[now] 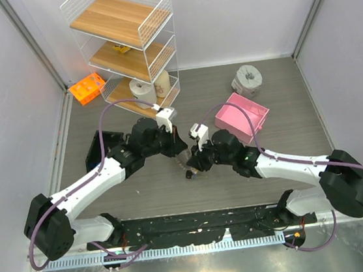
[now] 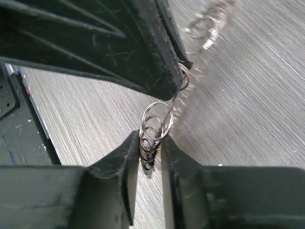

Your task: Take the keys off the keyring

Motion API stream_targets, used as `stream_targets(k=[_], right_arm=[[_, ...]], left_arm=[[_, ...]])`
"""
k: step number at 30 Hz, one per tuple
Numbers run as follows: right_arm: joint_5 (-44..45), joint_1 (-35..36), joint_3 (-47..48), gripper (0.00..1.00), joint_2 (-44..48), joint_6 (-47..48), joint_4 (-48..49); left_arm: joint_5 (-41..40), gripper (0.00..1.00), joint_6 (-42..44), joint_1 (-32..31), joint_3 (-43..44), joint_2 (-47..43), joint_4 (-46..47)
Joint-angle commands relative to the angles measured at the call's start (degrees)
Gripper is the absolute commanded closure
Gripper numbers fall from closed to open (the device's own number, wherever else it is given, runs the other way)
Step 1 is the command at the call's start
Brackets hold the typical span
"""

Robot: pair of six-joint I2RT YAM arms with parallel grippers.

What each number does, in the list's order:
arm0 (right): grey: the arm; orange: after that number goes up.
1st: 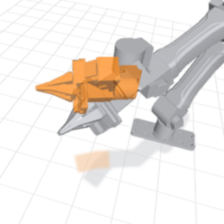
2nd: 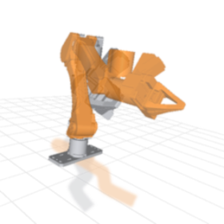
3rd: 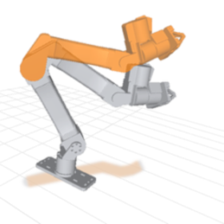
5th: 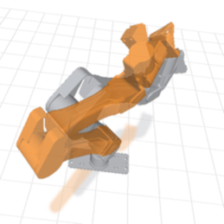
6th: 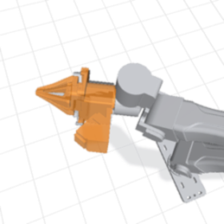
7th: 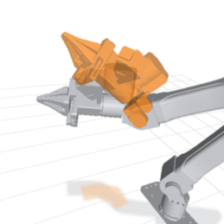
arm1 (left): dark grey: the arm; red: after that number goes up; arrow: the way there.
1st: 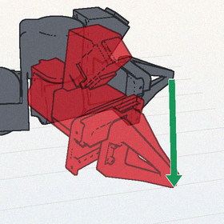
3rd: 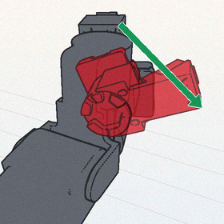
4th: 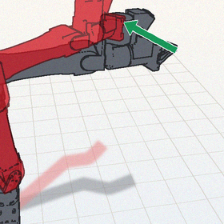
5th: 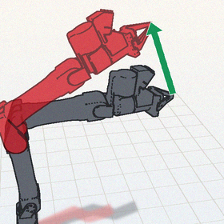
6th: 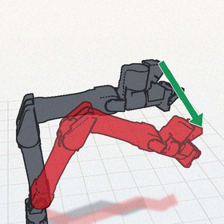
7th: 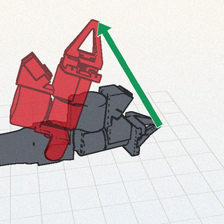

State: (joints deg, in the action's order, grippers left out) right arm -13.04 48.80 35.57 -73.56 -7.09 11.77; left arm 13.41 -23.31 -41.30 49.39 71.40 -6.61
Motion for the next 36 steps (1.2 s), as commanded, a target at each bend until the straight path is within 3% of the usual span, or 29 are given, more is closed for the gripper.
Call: stream_targets(k=[1, 3, 6, 10, 15, 20, 26, 31, 36], right_arm=[[4.2, 1.1, 2.5, 0.79, 0.8, 0.5, 1.4], [6.1, 1.3, 2.5, 0.86, 2.1, 0.6, 0.6], [9.2, 1.5, 2.2, 0.95, 5.9, 0.8, -0.6], [12.0, 1.4, 3.0, 0.95, 11.6, 1.8, -2.9], [16.9, 1.5, 5.5, 0.95, 18.2, 2.4, -4.6], [17.6, 1.6, 4.2, 0.95, 25.0, 6.8, 3.3], [15.1, 1.6, 4.8, 0.95, 26.3, 10.6, 15.7], [13.9, 1.7, 9.2, 0.95, 24.7, 7.9, 15.7], [10.8, 1.7, 10.7, 0.95, 25.0, 5.9, 17.1]], left_arm=[[2.2, 1.0, 0.4, -0.3, 4.5, -1.0, 1.9], [2.8, 1.0, 0.4, -0.3, 5.6, -1.8, 0.1], [2.4, 0.85, 0.5, -0.3, 7.2, -5.0, -3.1], [2.1, 0.6, 0.4, -0.3, 7.4, -12.7, -7.2], [2.6, 0.4, -0.8, -0.3, 3.2, -22.4, -9.6], [4.5, 0.37, -1.3, -0.3, -4.6, -28.6, -4.7], [1.2, 0.36, 2.5, -2.1, -8.1, -29.0, 0.7], [-4.6, 0.38, 11.3, -6.2, -10.0, -30.2, 8.4], [-1.7, 0.38, 18.8, -9.0, -15.2, -33.8, 20.3]])
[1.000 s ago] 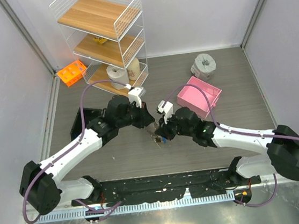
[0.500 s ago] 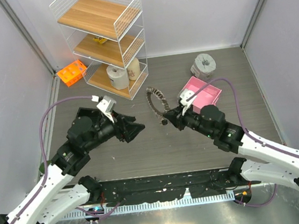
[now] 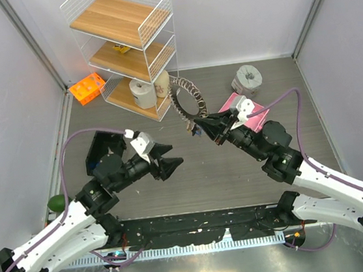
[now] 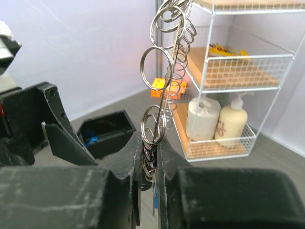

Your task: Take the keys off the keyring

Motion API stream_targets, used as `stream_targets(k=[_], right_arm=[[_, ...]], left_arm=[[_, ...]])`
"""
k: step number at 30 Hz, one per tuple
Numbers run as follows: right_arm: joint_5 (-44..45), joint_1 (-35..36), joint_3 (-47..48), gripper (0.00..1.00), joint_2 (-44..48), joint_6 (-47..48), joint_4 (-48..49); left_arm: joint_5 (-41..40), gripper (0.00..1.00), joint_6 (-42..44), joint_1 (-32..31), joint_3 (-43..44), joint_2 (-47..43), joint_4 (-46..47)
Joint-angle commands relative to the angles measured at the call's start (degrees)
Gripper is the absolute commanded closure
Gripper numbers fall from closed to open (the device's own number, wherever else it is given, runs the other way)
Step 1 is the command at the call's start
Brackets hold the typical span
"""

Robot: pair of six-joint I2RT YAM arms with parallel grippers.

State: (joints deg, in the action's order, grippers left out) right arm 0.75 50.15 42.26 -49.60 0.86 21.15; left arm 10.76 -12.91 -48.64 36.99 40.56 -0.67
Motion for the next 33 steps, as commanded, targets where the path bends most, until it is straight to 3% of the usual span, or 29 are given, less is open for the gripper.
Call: stream_targets(k=[1, 5, 11, 19, 28, 33], right_arm=[[-3.3, 0.4, 4.1, 0.95, 0.9, -2.6, 8.1], [-4.2, 0.5, 4.1, 0.95, 1.8, -3.3, 9.3], [-4.4, 0.8, 4.2, 0.95, 2.4, -3.3, 10.1], [-3.4, 1.8, 3.6, 0.95, 2.9, -2.9, 10.3], [-2.5, 3.0, 3.3, 0.95, 2.7, -2.0, 10.6], [-2.0, 3.4, 2.9, 0.95, 2.7, -1.9, 10.6]], left_arm=[[3.4, 0.39, 10.2, -1.9, -3.8, -3.1, 16.9], [4.7, 0.4, 16.9, -4.1, -4.4, -2.4, 19.6], [-1.4, 0.42, 22.4, -9.2, -3.0, 1.5, 25.3], [-19.3, 0.47, 22.9, -13.5, -1.6, 8.5, 35.5], [-21.5, 0.5, 22.9, -14.8, 2.7, 14.1, 38.2], [-20.7, 0.58, 22.6, -14.8, 4.2, 14.9, 37.9]])
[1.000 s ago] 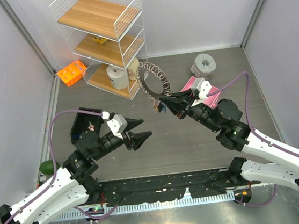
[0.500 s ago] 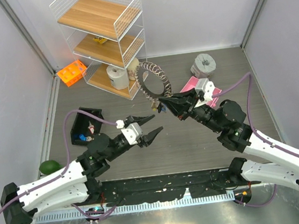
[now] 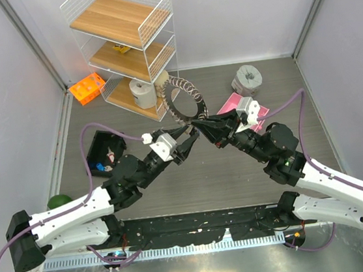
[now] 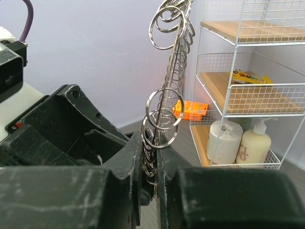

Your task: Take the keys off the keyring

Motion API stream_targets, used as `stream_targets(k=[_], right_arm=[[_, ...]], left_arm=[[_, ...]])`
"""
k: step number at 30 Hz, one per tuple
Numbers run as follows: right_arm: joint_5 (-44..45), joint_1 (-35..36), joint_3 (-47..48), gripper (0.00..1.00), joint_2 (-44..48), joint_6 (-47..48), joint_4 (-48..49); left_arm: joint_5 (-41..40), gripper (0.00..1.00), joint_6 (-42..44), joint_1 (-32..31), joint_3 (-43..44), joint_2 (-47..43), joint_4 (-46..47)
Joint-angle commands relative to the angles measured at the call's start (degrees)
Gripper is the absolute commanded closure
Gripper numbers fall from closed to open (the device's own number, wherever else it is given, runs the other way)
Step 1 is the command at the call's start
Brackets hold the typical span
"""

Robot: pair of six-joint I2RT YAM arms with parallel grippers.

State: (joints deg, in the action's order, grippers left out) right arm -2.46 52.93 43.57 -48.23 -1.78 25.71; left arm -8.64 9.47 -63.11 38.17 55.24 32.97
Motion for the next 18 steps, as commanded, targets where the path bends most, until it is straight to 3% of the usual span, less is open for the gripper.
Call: stream_targets(k=[1, 11, 12, 18], right_arm=[[1.4, 0.6, 1.4, 0.95, 1.4, 0.7, 6.0], [2.3, 0.8, 0.7, 0.95, 1.6, 1.2, 6.1], [4.5, 0.8, 0.6, 0.95, 1.7, 1.3, 5.7], [17.9, 0.8, -1.5, 0.95, 1.7, -1.6, -1.7]], left_arm=[[-1.5, 0.6, 0.2, -0.3, 3.1, 0.3, 4.1], [-3.7, 0.95, -1.4, -0.3, 5.4, -0.1, -2.2], [-5.0, 1.0, -2.7, -0.3, 5.9, -0.6, -4.4], [-5.2, 1.0, -13.2, -0.3, 15.1, -3.6, -32.8]])
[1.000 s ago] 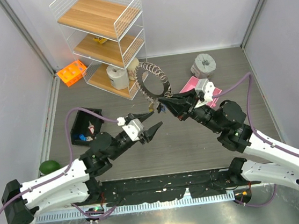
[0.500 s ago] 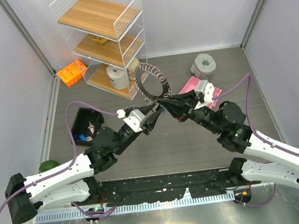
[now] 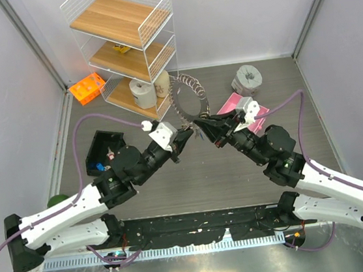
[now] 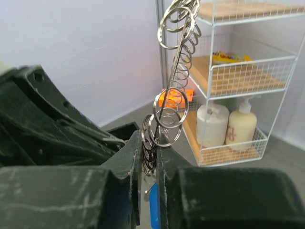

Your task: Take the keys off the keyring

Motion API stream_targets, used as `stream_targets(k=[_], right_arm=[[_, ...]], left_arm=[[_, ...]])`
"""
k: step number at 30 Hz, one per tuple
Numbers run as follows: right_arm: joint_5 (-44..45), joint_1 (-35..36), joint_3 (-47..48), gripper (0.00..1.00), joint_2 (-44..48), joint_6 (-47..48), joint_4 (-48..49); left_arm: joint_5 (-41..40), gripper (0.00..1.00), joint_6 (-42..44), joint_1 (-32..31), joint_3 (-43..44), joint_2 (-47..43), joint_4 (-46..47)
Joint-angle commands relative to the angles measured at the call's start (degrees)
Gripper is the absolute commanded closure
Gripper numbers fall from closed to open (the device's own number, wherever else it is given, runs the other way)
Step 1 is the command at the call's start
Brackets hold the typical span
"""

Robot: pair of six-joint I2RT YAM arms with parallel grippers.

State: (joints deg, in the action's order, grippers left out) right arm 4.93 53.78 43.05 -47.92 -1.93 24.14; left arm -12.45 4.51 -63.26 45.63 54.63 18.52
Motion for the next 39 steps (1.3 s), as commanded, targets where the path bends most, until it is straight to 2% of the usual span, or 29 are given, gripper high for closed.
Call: stream_targets(k=[1, 7, 9, 12, 17, 20, 21, 22, 23, 28, 31, 34, 39], right_arm=[[11.1, -0.2, -2.0, 0.95, 1.3, -2.7, -0.2], [11.6, -0.1, -5.9, 0.95, -0.1, -9.1, -2.2], [10.4, -0.1, -5.2, 0.95, -0.9, -11.8, -5.6], [8.7, -0.1, -3.8, 0.87, -2.1, -18.3, -13.7], [7.3, -0.1, -3.3, 0.8, -2.1, -27.1, -26.6], [6.6, -0.1, -2.4, 0.66, -1.9, -29.6, -32.1], [6.1, -0.1, -2.0, 0.57, -1.5, -29.8, -34.5], [6.1, -0.1, -1.6, 0.52, -1.2, -30.0, -35.6], [6.5, -0.1, -1.0, 0.45, -0.6, -30.0, -37.7], [11.2, -0.3, 2.2, 0.37, 2.5, -27.3, -43.2], [11.0, -0.3, 5.1, 0.32, 4.3, -23.1, -45.3], [6.4, -0.3, 5.0, 0.28, 8.0, -17.1, -44.1], [-1.2, -0.3, 2.1, 0.26, 15.0, -5.9, -37.1]], left_arm=[[-0.4, 1.0, -10.5, -0.2, 9.0, -3.1, -25.1], [8.4, 1.0, -19.4, -0.1, 16.1, -2.3, -44.3], [11.2, 1.0, -20.4, -0.1, 19.9, -0.8, -50.8], [16.4, 1.0, -20.8, -0.1, 25.8, 2.4, -60.1], [22.9, 1.0, -17.4, 0.2, 33.2, 8.1, -69.1], [27.3, 1.0, -15.3, 2.4, 36.5, 10.7, -71.8], [29.1, 1.0, -14.9, 3.3, 37.5, 11.5, -72.3], [30.6, 1.0, -14.3, 4.0, 38.6, 12.2, -72.7], [31.9, 1.0, -13.7, 4.8, 39.8, 12.9, -72.8], [38.5, 1.0, -12.2, 9.8, 44.8, 16.3, -73.1], [41.3, 1.0, -11.6, 11.1, 48.2, 18.1, -74.6], [44.7, 1.0, -10.6, 11.1, 48.9, 18.1, -74.4], [46.4, 1.0, -6.4, 11.1, 47.6, 16.4, -72.5]])
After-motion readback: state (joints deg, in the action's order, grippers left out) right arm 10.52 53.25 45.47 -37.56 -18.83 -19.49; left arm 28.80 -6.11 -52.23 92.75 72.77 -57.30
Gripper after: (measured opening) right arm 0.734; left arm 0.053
